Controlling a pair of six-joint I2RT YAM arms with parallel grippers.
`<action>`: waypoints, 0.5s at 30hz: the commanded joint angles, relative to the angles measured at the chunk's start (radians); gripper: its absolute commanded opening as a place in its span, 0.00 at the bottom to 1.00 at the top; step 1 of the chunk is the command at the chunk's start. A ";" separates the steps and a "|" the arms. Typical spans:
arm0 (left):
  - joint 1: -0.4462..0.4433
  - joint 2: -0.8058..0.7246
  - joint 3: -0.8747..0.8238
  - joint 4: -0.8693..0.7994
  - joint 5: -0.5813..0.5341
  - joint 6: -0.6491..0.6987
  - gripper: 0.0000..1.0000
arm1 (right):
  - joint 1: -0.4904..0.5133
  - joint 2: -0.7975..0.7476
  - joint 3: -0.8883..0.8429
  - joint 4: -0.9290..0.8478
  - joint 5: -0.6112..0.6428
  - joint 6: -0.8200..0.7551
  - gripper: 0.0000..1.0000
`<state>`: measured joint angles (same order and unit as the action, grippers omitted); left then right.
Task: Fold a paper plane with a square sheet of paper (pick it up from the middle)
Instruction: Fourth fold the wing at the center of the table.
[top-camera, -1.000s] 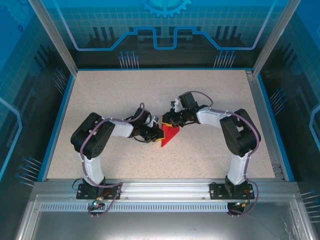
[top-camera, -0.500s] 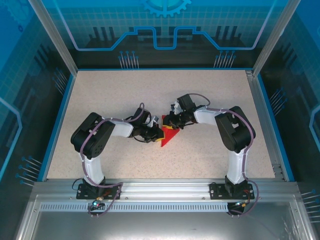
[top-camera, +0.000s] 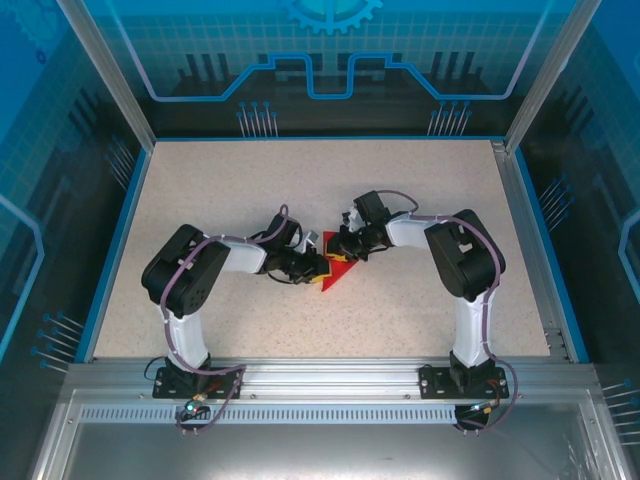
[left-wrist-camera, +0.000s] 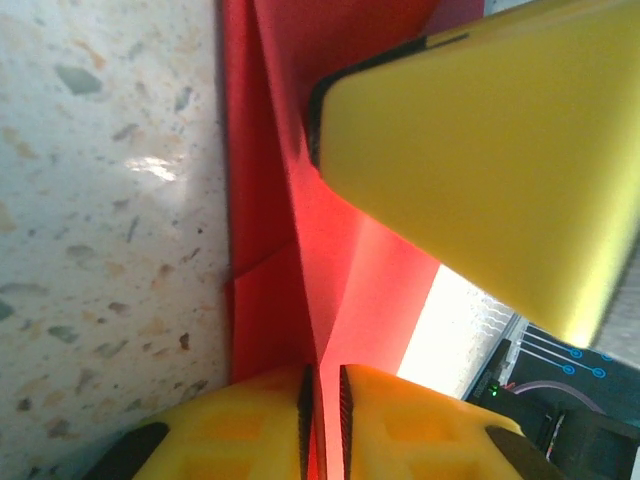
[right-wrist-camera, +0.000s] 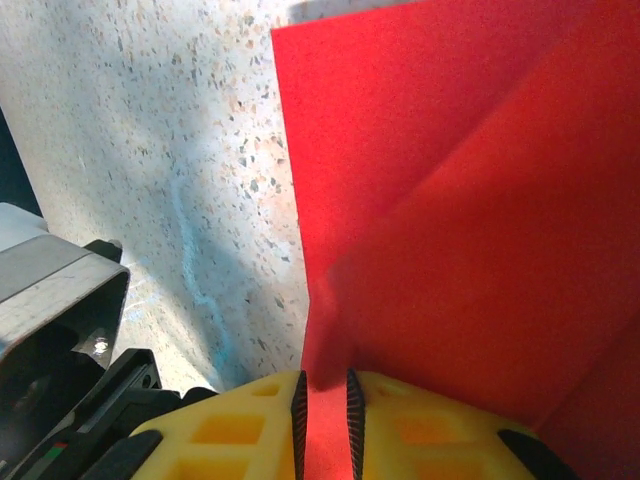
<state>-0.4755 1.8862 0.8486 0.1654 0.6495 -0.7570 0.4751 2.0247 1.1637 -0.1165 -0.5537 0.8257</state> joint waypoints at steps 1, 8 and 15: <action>-0.010 0.024 -0.015 -0.047 -0.031 0.007 0.21 | -0.010 0.029 0.020 -0.040 -0.013 -0.030 0.21; -0.012 -0.043 -0.030 -0.048 -0.053 -0.029 0.29 | -0.008 0.037 -0.002 -0.047 -0.029 -0.054 0.21; -0.014 -0.070 -0.024 -0.057 -0.073 -0.049 0.27 | -0.010 0.046 -0.002 -0.054 -0.032 -0.062 0.21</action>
<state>-0.4847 1.8446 0.8349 0.1486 0.5995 -0.7883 0.4702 2.0354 1.1671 -0.1211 -0.5770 0.7837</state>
